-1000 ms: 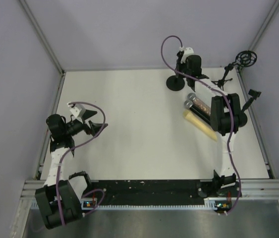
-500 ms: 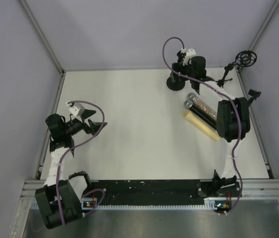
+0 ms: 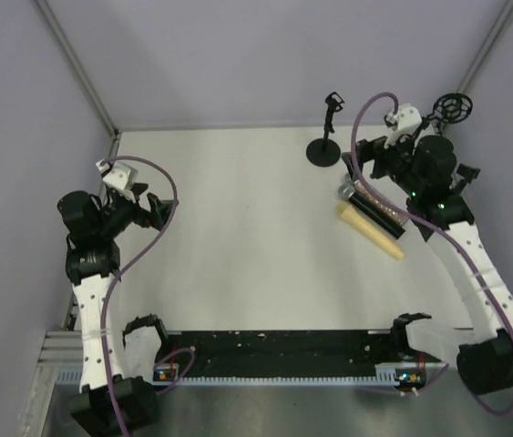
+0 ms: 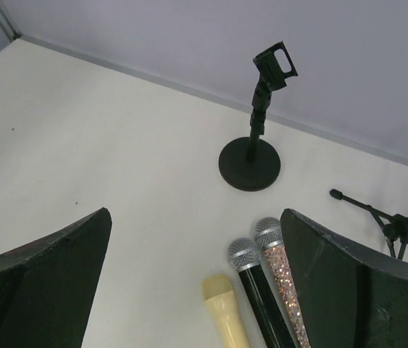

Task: Remove the microphone from the stand

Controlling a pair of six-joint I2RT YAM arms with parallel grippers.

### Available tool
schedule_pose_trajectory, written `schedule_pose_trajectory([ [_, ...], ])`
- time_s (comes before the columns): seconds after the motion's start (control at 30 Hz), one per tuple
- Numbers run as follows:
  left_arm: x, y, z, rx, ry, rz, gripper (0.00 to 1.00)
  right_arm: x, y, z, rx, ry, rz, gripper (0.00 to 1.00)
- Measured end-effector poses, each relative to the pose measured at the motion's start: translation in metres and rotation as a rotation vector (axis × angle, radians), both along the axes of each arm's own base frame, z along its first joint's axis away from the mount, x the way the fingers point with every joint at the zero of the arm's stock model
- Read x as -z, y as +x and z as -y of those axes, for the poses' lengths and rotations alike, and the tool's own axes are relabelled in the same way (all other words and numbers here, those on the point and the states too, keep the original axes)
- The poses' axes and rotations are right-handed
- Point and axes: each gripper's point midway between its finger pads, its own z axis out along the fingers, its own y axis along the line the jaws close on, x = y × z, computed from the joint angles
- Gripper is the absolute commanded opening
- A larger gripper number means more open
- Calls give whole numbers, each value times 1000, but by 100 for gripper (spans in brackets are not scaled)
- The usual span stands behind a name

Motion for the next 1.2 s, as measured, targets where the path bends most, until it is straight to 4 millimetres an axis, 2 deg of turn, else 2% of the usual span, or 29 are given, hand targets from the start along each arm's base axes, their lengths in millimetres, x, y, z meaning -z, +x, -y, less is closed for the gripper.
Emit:
schedule_pose_trajectory([
  [0.2, -9, -20, -18, -188, 23, -32, 99, -38, -84, 16, -6, 41, 114, 99],
  [0.37, -21, -26, -42, -350, 55, -33, 99, -57, -130, 24, -3, 88, 166, 99],
  [0.47, -22, -41, -47, -410, 69, -33, 99, -57, -145, 28, 3, 82, 169, 99],
  [0.63, -37, -68, -37, -399, 87, -6, 99, -50, -162, 40, 32, 23, 136, 99],
  [0.83, -50, -95, -24, -367, 106, 9, 99, -75, -200, 55, 62, -2, 216, 99],
  [0.9, -51, -103, -20, -352, 109, 7, 99, -86, -218, 59, 62, 1, 264, 99],
  [1.0, -49, -110, -13, -321, 108, 0, 99, -94, -235, 61, 56, 10, 305, 99],
  [1.2, -42, -114, -7, -289, 106, -21, 99, -85, -239, 61, 52, 3, 280, 99],
])
